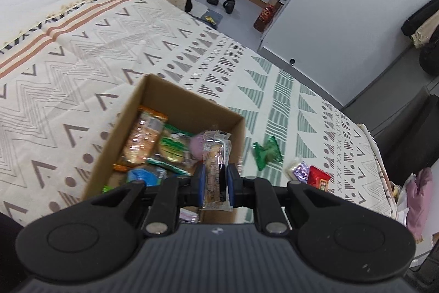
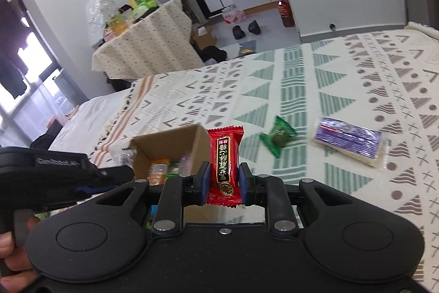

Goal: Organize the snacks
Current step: 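Carry the snack bar into the box and open the left tool while the right tool releases the red candy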

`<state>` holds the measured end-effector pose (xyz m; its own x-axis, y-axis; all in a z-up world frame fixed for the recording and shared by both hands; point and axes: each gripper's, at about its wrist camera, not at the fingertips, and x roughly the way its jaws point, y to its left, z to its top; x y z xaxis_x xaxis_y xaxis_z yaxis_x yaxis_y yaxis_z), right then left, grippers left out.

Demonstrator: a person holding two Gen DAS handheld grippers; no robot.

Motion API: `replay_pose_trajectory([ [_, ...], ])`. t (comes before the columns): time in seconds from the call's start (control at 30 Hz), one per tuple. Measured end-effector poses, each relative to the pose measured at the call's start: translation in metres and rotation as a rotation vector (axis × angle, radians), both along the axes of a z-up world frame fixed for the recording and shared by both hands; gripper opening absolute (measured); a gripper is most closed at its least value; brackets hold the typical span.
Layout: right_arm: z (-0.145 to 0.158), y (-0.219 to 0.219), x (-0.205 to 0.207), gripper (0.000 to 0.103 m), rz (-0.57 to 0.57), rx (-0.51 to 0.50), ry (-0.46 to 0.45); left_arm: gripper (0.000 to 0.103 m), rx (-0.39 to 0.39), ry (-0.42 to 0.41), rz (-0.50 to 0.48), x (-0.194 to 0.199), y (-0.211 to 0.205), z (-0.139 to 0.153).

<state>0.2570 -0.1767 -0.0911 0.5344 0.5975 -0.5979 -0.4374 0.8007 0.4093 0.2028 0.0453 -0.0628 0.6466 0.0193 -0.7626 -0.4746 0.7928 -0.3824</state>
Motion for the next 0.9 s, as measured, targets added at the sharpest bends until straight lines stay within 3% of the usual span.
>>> replay_pose_trajectory([
  [0.23, -0.001, 0.025, -0.007, 0.022, 0.041, -0.018, 0.000, 0.017, -0.019, 0.021, 0.036, -0.008, 0.023, -0.008],
  [0.37, 0.000, 0.041, -0.013, 0.022, 0.073, -0.021, -0.005, 0.023, -0.005, 0.064, 0.062, -0.010, 0.037, -0.014],
  [0.43, 0.000, 0.049, -0.014, 0.022, 0.088, -0.024, -0.007, 0.031, -0.022, 0.070, 0.073, -0.013, 0.045, -0.017],
  [0.5, -0.001, 0.056, -0.015, 0.022, 0.100, -0.028, -0.006, 0.045, -0.026, 0.075, 0.085, -0.015, 0.051, -0.019],
  [0.73, -0.001, 0.062, -0.016, 0.032, 0.102, -0.021, -0.013, 0.069, -0.017, 0.070, 0.090, -0.016, 0.059, -0.018],
  [0.9, -0.001, 0.047, -0.010, 0.033, 0.047, -0.019, 0.006, 0.086, -0.003, 0.080, 0.064, -0.012, 0.053, -0.018],
])
